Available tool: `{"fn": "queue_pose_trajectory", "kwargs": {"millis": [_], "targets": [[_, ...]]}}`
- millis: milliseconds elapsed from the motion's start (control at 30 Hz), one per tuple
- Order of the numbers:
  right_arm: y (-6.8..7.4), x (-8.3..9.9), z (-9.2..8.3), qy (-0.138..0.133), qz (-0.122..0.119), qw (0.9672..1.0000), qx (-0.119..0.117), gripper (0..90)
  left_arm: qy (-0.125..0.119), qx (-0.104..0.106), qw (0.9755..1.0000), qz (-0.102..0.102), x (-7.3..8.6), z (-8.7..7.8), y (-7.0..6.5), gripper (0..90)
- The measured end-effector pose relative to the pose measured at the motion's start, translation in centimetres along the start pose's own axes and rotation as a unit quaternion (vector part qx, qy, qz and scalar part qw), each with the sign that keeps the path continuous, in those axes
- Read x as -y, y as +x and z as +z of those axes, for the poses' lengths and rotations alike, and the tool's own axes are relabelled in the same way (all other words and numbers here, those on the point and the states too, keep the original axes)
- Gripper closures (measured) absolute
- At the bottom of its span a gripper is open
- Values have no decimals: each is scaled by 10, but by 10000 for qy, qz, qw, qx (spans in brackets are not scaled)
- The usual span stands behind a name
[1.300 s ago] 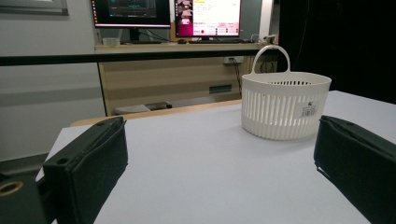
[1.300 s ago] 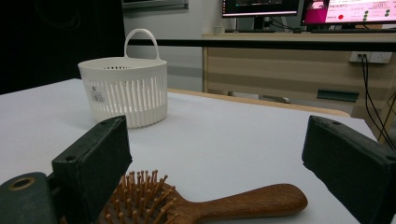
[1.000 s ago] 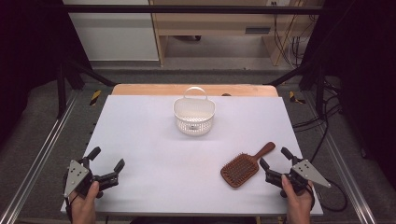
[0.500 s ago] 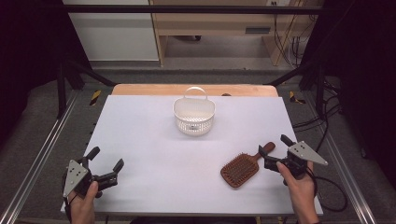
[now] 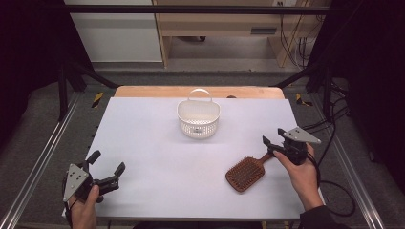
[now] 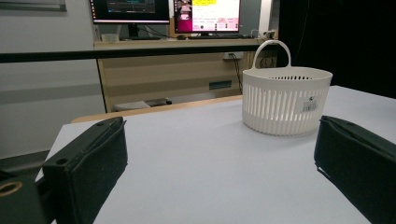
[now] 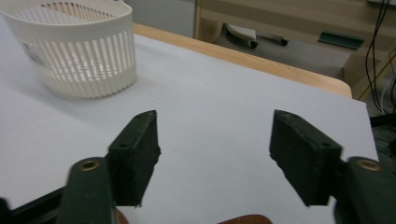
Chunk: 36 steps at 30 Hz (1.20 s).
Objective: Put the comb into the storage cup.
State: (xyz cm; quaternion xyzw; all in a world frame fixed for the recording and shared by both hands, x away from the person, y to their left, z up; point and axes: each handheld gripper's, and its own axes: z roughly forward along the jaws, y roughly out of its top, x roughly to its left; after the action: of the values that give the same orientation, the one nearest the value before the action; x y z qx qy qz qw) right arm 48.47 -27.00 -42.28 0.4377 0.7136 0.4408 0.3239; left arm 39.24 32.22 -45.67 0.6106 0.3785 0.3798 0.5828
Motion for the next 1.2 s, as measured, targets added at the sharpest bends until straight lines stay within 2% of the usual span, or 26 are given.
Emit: {"fn": "queue_pose_trajectory", "kwargs": {"millis": [100, 133, 267, 300, 333, 367, 433, 467, 500, 567, 767, 867, 900, 1200], "targets": [[-4, -3, 6, 78, 65, 9999, -70, 487, 2, 4, 10000, 9, 0, 0, 0, 25], [-5, -3, 9, 120, 29, 9999, -70, 568, 2, 9, 10000, 8, 0, 0, 0, 26], [-8, -2, 18, 376, -226, 9990, -101, 726, -1, 16, 10000, 14, 0, 0, 0, 25], [-8, 1, 23, 562, -281, 9979, -147, 789, 2, 13, 10000, 14, 0, 0, 0, 25], [-8, 1, 23, 562, -281, 9979, -147, 789, 5, 14, 10000, 14, 0, 0, 0, 25], [-9, 4, 30, 809, -315, 9961, -177, 839, 9, 11, 10000, 15, 0, 0, 0, 25], [-9, 6, 32, 886, -356, 9953, -170, 859, 12, 0, 10000, 19, 0, 0, 0, 26], [-10, 10, 38, 1127, -429, 9926, -165, 890, 11, -5, 10000, 18, 0, 0, 0, 25], [-10, 10, 38, 1127, -429, 9926, -165, 890, 12, -9, 10000, 14, 0, 0, 0, 25], [-9, 13, 43, 1306, -498, 9900, -173, 900, 21, -17, 10000, -3, 0, 0, 1, 26], [-5, 26, 51, 1831, -794, 9795, -263, 900, 37, -31, 10000, -22, 1, 0, 2, 26], [-5, 29, 51, 1908, -794, 9780, -285, 900, 50, -30, 10000, -15, 1, 0, 2, 26], [-6, 31, 52, 1996, -814, 9761, -279, 900, 48, -27, 10000, -17, 1, 0, 2, 26], [-10, 37, 40, 2147, -707, 9733, -392, 900, 45, -51, 10000, -33, 1, -1, 3, 26]]}}
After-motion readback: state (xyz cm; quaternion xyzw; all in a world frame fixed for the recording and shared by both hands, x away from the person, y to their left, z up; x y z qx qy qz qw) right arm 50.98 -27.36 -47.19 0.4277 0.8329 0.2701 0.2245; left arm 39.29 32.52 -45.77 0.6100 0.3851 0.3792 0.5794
